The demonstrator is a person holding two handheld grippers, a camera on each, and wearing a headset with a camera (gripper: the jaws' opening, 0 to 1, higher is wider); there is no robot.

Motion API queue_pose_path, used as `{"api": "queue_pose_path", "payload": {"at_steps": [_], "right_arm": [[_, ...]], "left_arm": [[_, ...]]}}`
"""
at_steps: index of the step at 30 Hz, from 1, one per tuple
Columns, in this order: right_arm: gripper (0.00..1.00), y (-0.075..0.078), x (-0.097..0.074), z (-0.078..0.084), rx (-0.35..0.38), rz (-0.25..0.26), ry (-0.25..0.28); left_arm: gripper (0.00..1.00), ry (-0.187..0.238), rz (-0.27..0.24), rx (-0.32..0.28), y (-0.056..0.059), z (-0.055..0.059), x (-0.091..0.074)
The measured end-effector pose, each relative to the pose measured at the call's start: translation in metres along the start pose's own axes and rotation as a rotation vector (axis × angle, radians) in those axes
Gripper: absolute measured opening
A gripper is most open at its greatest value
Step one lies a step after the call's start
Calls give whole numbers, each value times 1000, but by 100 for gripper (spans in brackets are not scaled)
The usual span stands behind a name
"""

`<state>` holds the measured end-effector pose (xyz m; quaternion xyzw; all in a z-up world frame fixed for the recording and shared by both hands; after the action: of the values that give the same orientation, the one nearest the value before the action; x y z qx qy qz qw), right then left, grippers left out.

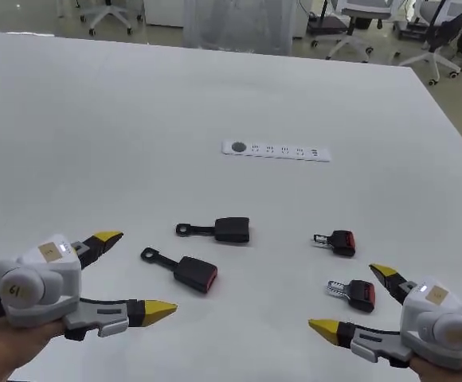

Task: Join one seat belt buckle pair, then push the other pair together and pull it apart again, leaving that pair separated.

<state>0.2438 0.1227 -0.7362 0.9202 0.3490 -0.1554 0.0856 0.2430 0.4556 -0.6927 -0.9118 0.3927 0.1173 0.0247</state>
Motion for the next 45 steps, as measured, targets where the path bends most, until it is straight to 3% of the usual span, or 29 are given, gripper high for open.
{"api": "queue_pose_path", "payload": {"at_steps": [26,45], "right_arm": [[93,27,0,16,5,-17,-64],[92,49,6,34,-1,-73,-129]], "left_arm": [[95,-48,39,12,-7,3,26],[94,-134,104,60,-14,14,53]]}}
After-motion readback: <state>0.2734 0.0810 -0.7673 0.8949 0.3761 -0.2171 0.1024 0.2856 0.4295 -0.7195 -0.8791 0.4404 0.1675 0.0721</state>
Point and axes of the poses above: the centre of the closed fingertips' face, and the gripper's own axes: x roughly forward along the fingers, y roughly to its right, z roughly out of its underside, the point moved 4 cm from there along -x, roughly backward along the fingers, and after that the axes turned 9 degrees about y, right-handed, at the moved point
